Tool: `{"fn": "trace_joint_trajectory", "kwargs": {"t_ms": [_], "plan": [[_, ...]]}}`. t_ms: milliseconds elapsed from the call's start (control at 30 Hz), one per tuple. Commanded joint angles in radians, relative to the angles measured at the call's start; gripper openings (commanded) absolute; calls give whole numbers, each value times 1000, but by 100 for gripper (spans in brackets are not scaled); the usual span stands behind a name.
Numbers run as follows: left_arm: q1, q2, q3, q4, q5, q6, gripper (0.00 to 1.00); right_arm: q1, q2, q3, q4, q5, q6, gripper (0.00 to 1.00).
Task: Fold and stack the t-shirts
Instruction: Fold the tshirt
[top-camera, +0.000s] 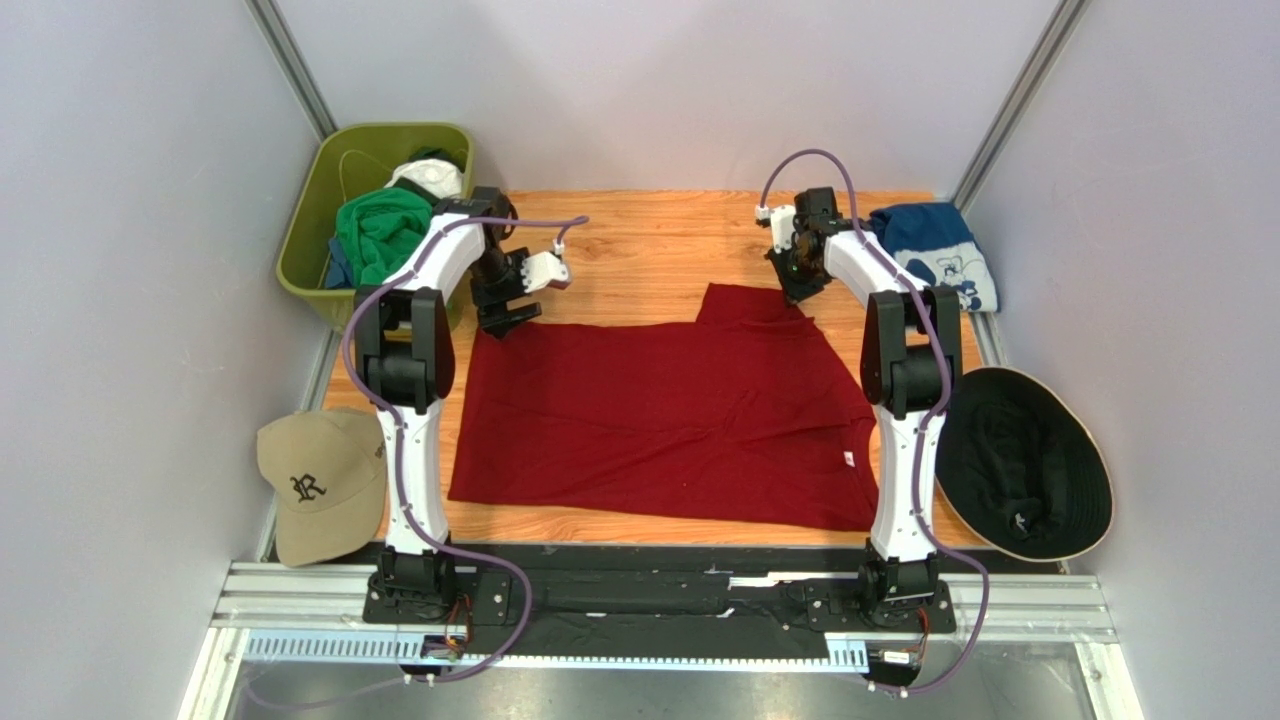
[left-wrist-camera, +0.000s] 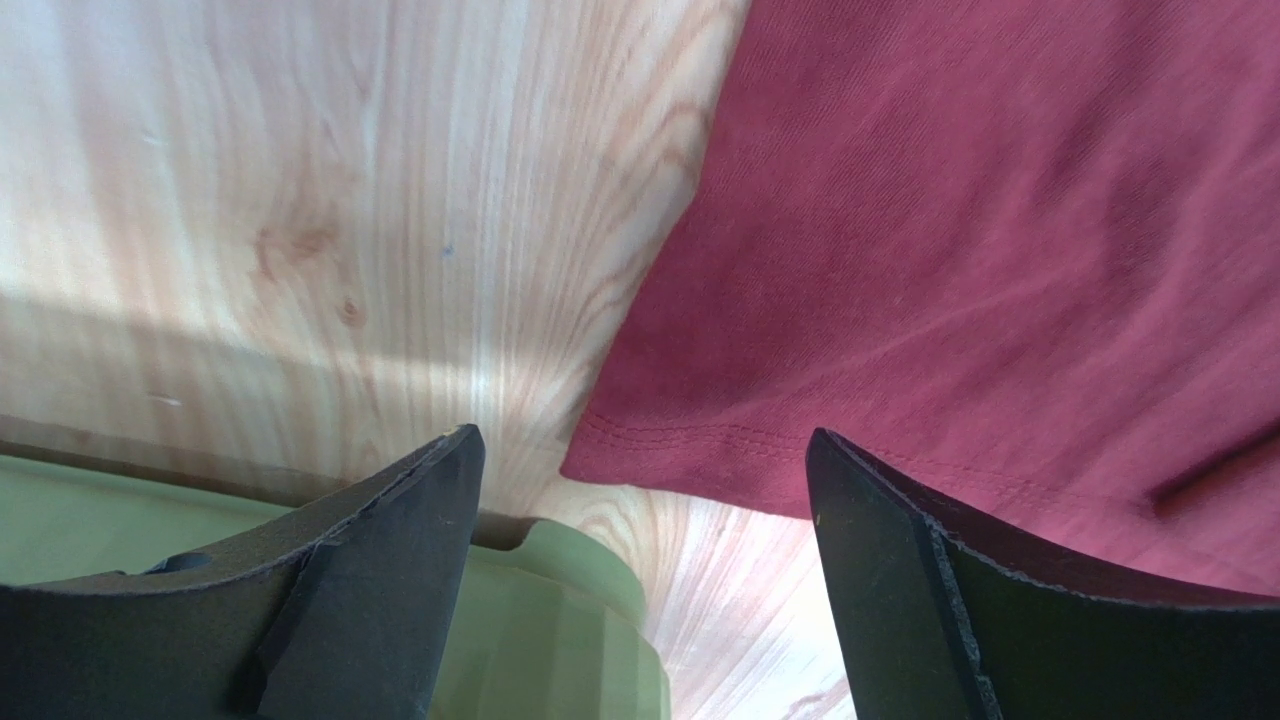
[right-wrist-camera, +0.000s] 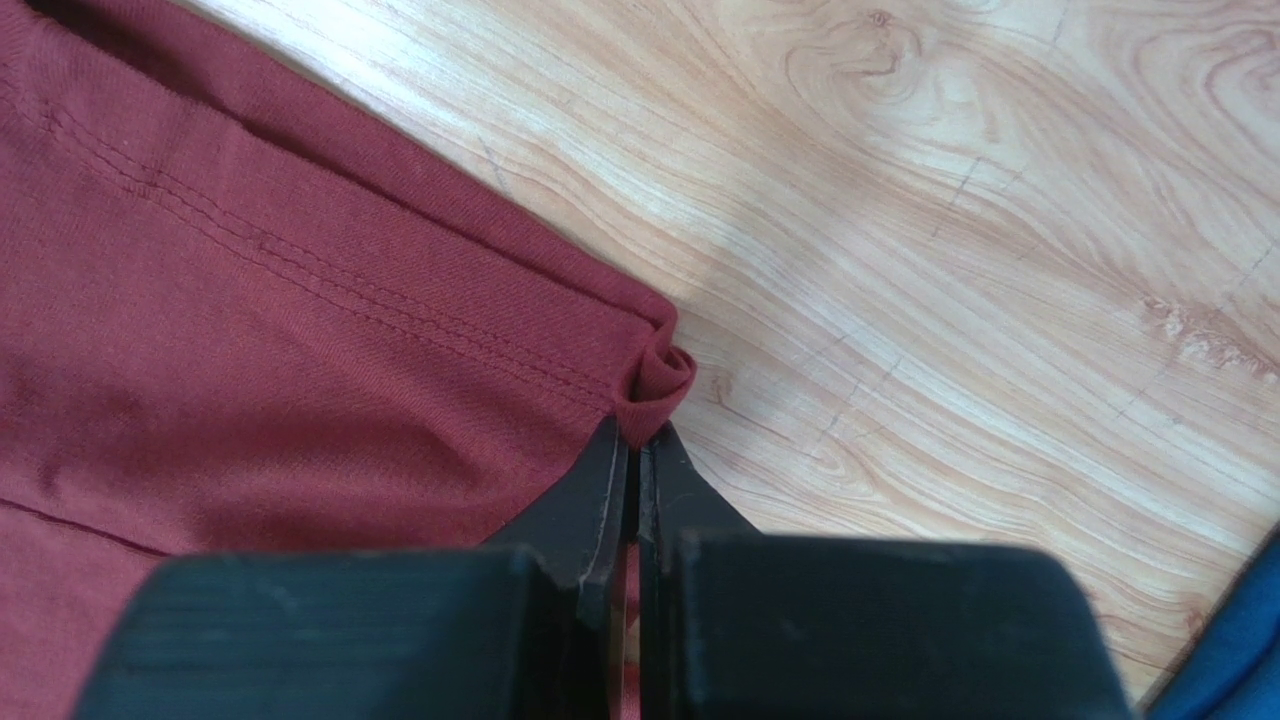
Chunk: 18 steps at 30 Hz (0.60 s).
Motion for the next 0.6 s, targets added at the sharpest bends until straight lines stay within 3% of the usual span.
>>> {"fn": "trace_joint_trajectory", "kwargs": {"t_ms": [0, 367, 533, 567], "plan": [[26, 36, 45, -40, -15, 43, 87, -5, -50, -33, -2, -9, -13, 0], [33, 113, 102, -59, -68, 60, 82, -5, -81, -70, 4, -13, -16, 0], [33, 131, 99, -71, -80, 57, 67, -5, -89, -73, 4, -13, -16, 0], [33, 134, 96, -74, -80, 55, 54, -7, -89, -73, 2, -12, -18, 0]]}}
